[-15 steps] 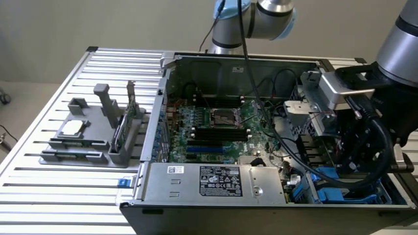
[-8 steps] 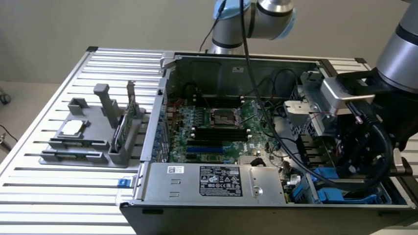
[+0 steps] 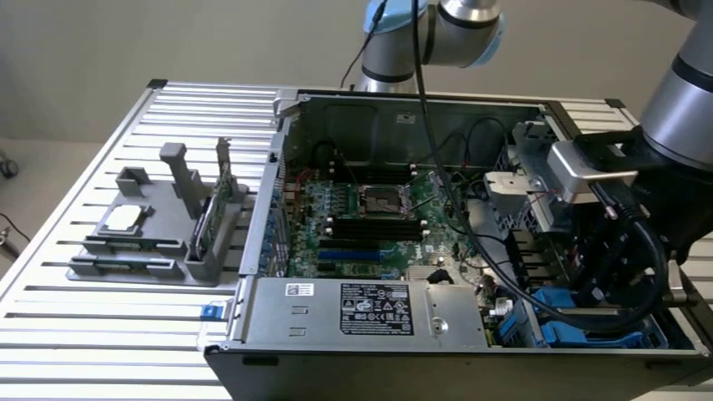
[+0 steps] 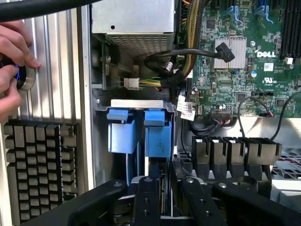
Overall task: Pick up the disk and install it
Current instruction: 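Insert the disk into the insertion slot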
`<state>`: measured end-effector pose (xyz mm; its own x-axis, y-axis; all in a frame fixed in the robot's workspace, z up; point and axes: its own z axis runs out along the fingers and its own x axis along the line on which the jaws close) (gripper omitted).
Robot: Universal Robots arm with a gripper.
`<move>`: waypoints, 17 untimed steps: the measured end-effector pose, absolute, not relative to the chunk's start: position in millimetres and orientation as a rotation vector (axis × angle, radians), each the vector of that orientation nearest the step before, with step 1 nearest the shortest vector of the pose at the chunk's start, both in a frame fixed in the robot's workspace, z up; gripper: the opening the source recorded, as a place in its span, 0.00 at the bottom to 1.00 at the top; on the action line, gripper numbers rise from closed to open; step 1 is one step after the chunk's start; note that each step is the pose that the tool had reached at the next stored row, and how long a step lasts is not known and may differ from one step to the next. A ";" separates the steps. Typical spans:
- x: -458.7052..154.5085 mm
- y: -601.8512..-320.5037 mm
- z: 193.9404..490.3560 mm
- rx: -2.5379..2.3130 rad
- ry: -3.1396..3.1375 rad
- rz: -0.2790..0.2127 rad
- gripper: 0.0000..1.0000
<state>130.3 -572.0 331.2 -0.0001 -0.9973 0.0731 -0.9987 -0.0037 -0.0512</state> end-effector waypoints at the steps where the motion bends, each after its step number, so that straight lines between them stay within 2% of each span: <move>1: 130.4 -572.0 330.7 2.208 -2.204 0.133 0.25; 17: 131.1 -572.0 330.9 2.188 -2.180 0.094 0.25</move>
